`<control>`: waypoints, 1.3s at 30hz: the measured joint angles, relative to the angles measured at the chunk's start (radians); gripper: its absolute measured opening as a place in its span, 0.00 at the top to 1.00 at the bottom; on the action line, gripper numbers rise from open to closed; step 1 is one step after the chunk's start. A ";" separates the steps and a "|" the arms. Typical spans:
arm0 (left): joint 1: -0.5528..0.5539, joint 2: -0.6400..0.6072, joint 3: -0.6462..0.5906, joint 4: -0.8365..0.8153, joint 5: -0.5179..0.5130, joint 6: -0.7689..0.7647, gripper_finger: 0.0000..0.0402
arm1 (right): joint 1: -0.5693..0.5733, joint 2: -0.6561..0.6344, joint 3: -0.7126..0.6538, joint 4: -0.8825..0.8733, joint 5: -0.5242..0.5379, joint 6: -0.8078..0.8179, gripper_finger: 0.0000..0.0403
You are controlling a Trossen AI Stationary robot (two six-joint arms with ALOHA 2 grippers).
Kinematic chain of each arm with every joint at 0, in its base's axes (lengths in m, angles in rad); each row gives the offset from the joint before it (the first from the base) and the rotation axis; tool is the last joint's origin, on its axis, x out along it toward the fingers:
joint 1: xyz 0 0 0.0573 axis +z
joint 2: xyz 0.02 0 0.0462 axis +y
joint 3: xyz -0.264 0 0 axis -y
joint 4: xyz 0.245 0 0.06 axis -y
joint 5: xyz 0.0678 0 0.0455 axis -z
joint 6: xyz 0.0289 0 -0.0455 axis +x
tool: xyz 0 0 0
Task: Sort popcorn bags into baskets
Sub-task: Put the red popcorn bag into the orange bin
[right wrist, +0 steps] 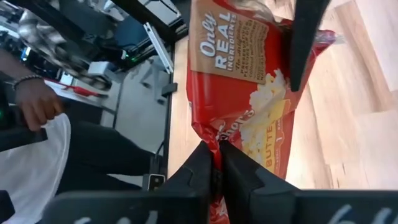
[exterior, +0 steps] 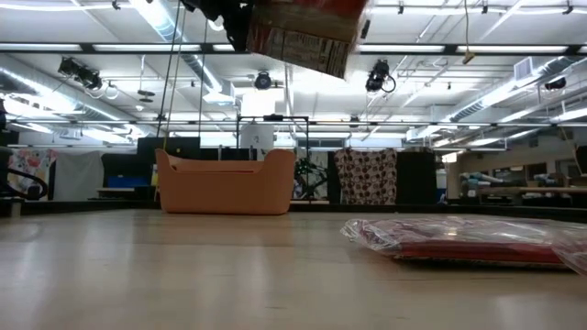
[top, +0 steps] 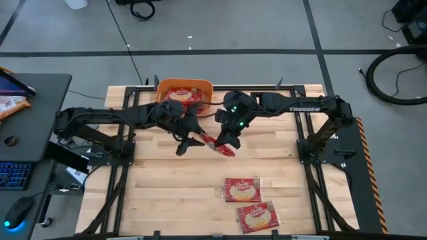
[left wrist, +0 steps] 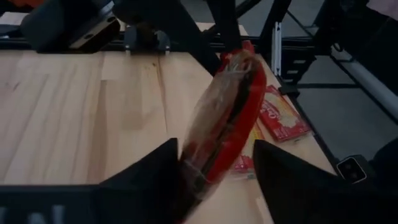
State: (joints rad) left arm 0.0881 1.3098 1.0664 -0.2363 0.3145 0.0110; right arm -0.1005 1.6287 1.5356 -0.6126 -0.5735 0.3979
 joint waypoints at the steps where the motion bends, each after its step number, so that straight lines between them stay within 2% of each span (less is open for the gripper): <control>1: 0.005 -0.001 0.000 -0.001 0.000 -0.001 0.52 | -0.006 0.000 0.000 -0.001 -0.009 0.001 0.93; 7: 0.040 -0.014 0.000 -0.002 0.017 -0.031 0.76 | -0.033 0.000 0.000 0.021 -0.105 -0.005 0.91; 12: 0.064 -0.029 0.000 -0.008 0.058 -0.034 0.93 | -0.054 0.000 0.000 0.028 -0.127 0.000 0.90; 17: 0.093 -0.050 0.000 -0.014 0.056 -0.034 0.94 | -0.093 -0.005 0.001 0.032 -0.151 0.003 0.84; 23: 0.147 -0.104 0.001 -0.041 0.047 -0.033 0.92 | -0.163 -0.076 0.001 0.007 -0.139 0.012 0.71; 27: 0.197 -0.145 0.000 -0.094 0.044 -0.024 0.92 | -0.206 -0.145 0.001 -0.033 -0.038 -0.017 0.65; 30: 0.244 -0.181 0.002 -0.132 0.020 -0.018 0.92 | -0.233 -0.201 0.001 -0.083 0.079 -0.063 0.62; 34: 0.308 -0.218 0.001 -0.233 -0.136 -0.034 0.92 | -0.250 -0.266 0.001 -0.137 0.239 -0.099 0.62; 39: 0.363 -0.228 0.010 -0.391 -0.355 -0.135 0.92 | -0.250 -0.310 0.001 -0.172 0.340 -0.138 0.62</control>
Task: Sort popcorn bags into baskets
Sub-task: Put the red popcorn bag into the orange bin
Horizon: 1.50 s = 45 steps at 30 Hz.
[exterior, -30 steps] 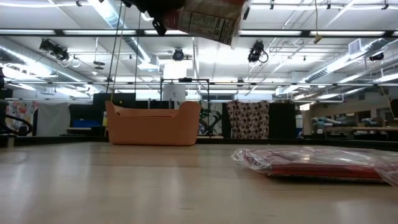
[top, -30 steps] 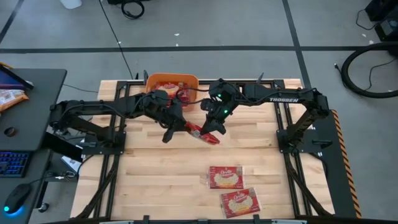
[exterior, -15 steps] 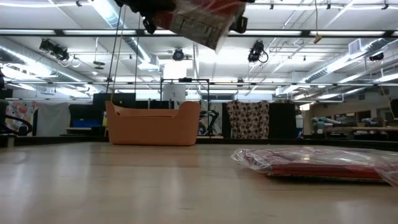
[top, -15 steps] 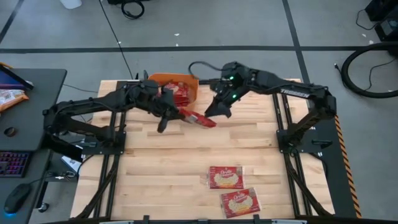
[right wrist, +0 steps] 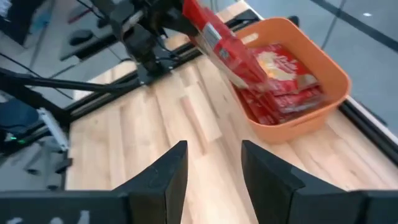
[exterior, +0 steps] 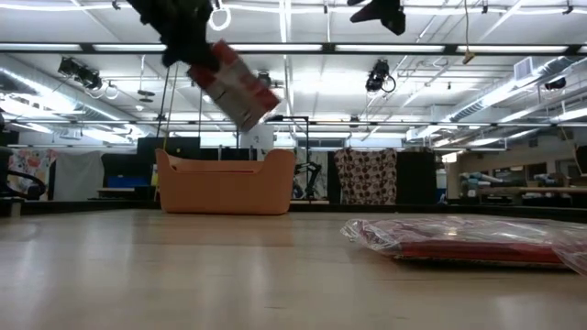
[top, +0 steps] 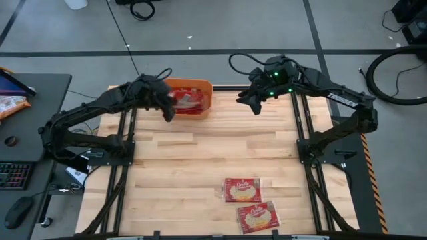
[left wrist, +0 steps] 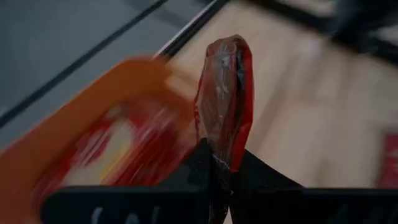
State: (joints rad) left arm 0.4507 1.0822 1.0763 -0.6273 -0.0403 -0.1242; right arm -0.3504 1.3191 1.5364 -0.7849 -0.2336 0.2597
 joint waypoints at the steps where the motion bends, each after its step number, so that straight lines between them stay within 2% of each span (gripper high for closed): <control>1: 0.010 0.006 0.012 -0.047 -0.028 -0.017 0.92 | 0.000 -0.001 0.000 -0.007 0.013 -0.004 0.62; 6: 0.036 0.072 0.116 -0.227 -0.140 -0.078 0.92 | 0.000 0.014 0.000 -0.042 0.031 -0.033 0.62; 12: 0.072 0.211 0.290 -0.478 -0.158 -0.124 0.92 | 0.000 0.043 0.000 -0.041 0.020 -0.060 0.62; 16: 0.094 0.294 0.361 -0.555 -0.169 -0.131 0.92 | 0.003 0.054 -0.001 -0.041 0.000 -0.064 0.62; 22: 0.159 0.390 0.388 -0.574 -0.210 -0.135 0.92 | 0.026 0.054 -0.001 -0.040 -0.003 -0.090 0.62; 27: 0.195 0.445 0.446 -0.627 -0.208 -0.211 0.92 | 0.051 0.054 -0.001 -0.040 -0.003 -0.107 0.62; 34: 0.200 0.478 0.494 -0.613 -0.353 -0.232 0.92 | 0.078 0.054 -0.001 -0.040 -0.004 -0.114 0.62; 41: 0.203 0.589 0.494 -0.590 -0.324 -0.259 0.92 | 0.092 0.054 -0.001 -0.040 -0.004 -0.141 0.62; 45: 0.183 0.643 0.494 -0.584 -0.337 -0.370 0.91 | 0.100 0.054 -0.001 -0.040 -0.004 -0.145 0.62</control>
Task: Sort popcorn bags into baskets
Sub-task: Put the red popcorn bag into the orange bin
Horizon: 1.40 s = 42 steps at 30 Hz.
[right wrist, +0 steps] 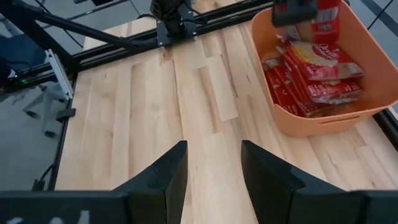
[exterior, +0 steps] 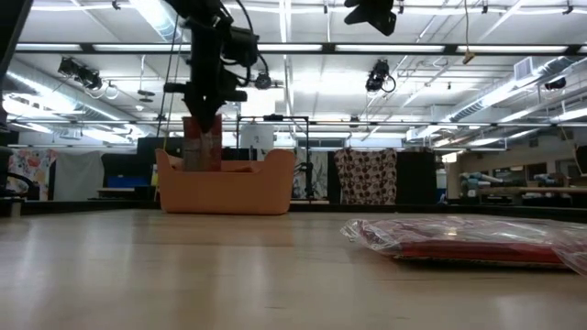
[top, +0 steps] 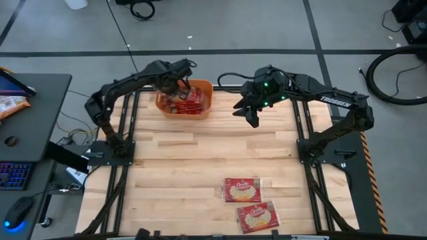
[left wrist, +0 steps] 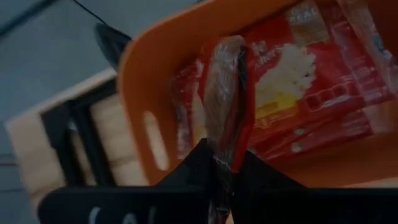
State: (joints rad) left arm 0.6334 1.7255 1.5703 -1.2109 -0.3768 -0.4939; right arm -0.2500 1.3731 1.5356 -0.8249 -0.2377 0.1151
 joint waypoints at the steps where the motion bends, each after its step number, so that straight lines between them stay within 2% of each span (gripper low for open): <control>1: -0.005 0.009 0.000 0.007 0.019 -0.020 0.90 | 0.002 0.000 0.000 0.000 0.000 -0.003 0.62; 6: -0.044 0.039 0.000 0.104 0.068 -0.056 0.83 | 0.006 0.000 0.000 0.000 0.000 -0.006 0.62; 10: -0.070 0.042 -0.001 0.266 0.066 -0.070 0.76 | 0.006 0.000 0.000 0.000 0.000 -0.003 0.62; 13: -0.082 0.042 -0.001 0.409 0.075 -0.009 0.69 | 0.006 0.000 0.000 0.000 0.000 0.011 0.62; 15: -0.081 0.042 -0.001 0.489 0.116 0.041 0.64 | 0.006 0.000 0.000 0.000 -0.001 0.022 0.62; 19: -0.064 0.042 -0.001 0.480 0.157 0.055 0.57 | 0.015 0.000 0.000 0.000 0.000 0.030 0.62; 24: -0.053 0.039 -0.002 0.445 0.180 0.078 0.55 | 0.029 0.000 0.000 0.000 0.001 0.046 0.62; 27: -0.051 0.023 -0.002 0.464 0.325 0.194 0.55 | 0.033 0.000 0.000 0.000 0.005 0.046 0.62; 33: -0.080 -0.021 -0.002 0.411 0.829 0.473 0.57 | 0.033 -0.001 0.000 -0.035 -0.018 0.043 0.62; 35: -0.123 -0.033 -0.001 0.387 0.941 0.504 0.57 | 0.033 -0.001 0.000 -0.089 -0.008 0.042 0.62; 38: -0.197 -0.037 -0.001 0.321 0.965 0.539 0.57 | 0.034 -0.001 0.000 -0.190 0.001 0.043 0.62; 42: -0.289 -0.037 -0.002 0.262 0.940 0.611 0.57 | 0.074 -0.003 -0.034 -0.262 -0.012 0.050 0.62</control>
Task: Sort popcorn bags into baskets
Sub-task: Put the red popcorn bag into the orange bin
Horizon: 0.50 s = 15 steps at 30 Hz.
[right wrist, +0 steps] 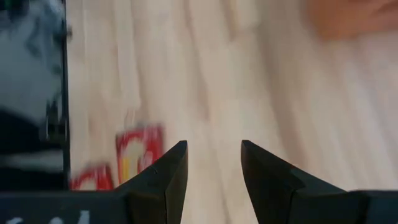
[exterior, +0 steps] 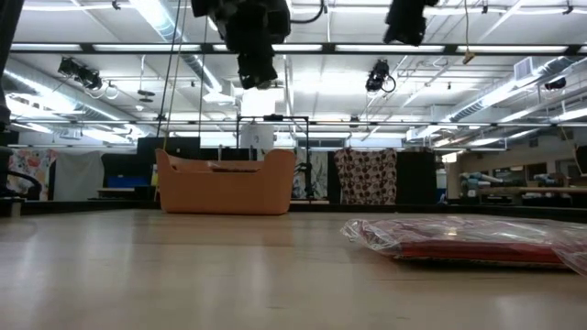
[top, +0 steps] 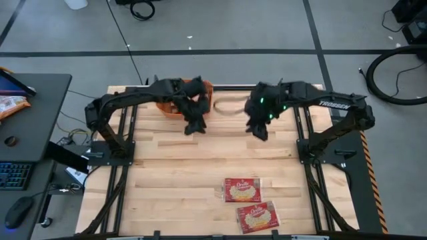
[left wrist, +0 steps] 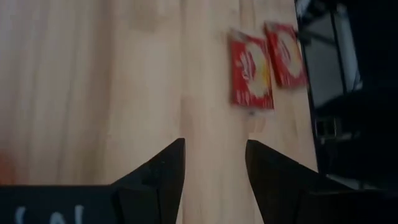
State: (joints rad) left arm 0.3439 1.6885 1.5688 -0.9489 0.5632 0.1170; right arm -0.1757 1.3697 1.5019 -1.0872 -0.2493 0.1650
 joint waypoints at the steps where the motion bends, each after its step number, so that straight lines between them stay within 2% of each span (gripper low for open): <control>1: -0.021 0.000 0.000 -0.001 -0.009 0.013 0.57 | 0.021 0.001 -0.017 -0.015 -0.001 0.000 0.62; 5: -0.079 -0.032 -0.009 0.015 -0.047 0.077 0.57 | 0.140 0.016 -0.089 -0.012 -0.001 0.002 0.62; 10: -0.089 -0.098 -0.071 0.087 -0.122 0.080 0.57 | 0.293 0.035 -0.118 -0.003 0.045 0.048 0.62; 15: -0.089 -0.155 -0.102 0.081 -0.215 0.078 0.57 | 0.438 0.035 -0.190 0.106 0.046 0.044 0.62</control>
State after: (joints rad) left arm 0.2550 1.5340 1.4663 -0.8677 0.3481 0.1951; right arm 0.2620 1.4052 1.3120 -0.9812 -0.2031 0.2093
